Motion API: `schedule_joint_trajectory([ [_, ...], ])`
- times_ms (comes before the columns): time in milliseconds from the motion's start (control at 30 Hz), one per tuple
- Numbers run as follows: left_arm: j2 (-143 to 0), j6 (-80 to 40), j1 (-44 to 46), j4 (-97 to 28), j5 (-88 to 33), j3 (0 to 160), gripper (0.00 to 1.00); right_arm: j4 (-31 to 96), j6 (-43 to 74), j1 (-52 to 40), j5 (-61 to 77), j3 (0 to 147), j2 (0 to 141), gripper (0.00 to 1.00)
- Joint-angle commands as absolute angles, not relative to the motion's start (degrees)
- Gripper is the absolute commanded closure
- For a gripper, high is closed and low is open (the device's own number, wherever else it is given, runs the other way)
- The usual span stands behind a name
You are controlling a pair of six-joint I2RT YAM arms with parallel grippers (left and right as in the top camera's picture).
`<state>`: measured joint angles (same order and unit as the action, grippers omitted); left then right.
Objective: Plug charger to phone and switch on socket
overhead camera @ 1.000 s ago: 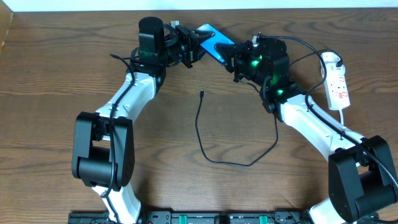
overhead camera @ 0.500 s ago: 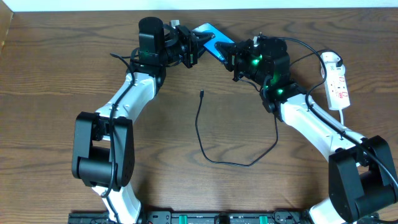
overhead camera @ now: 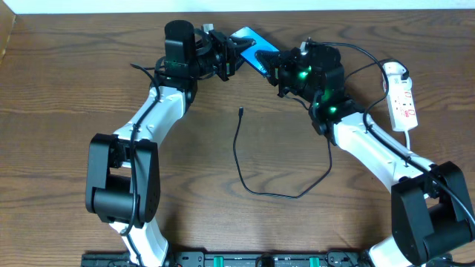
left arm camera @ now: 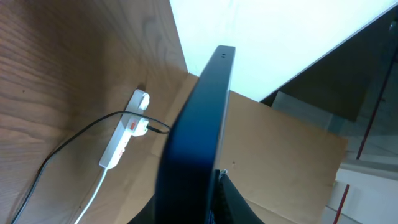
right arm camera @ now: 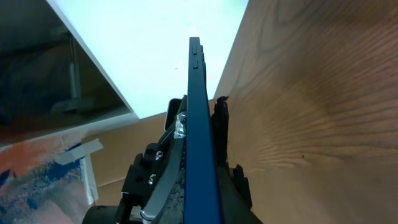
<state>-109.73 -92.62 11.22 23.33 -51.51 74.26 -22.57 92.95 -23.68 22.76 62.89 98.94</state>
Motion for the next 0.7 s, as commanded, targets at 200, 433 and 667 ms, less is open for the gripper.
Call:
schedule_joint_trajectory([
  [200,-108.44,-93.71,11.70,24.56,-52.62,75.44,0.84,-23.86,90.17,-27.38,29.10,62.15,99.29,0.99],
  [433,-108.44,-93.71,11.70,24.56,-52.47,75.44,0.84,-25.08,90.15,-27.38,30.61,62.13,99.29,0.99],
  [667,-108.44,-93.71,11.70,24.56,-52.49,75.44,0.92,-24.60,90.11,-27.38,30.50,62.13,99.35,0.99],
])
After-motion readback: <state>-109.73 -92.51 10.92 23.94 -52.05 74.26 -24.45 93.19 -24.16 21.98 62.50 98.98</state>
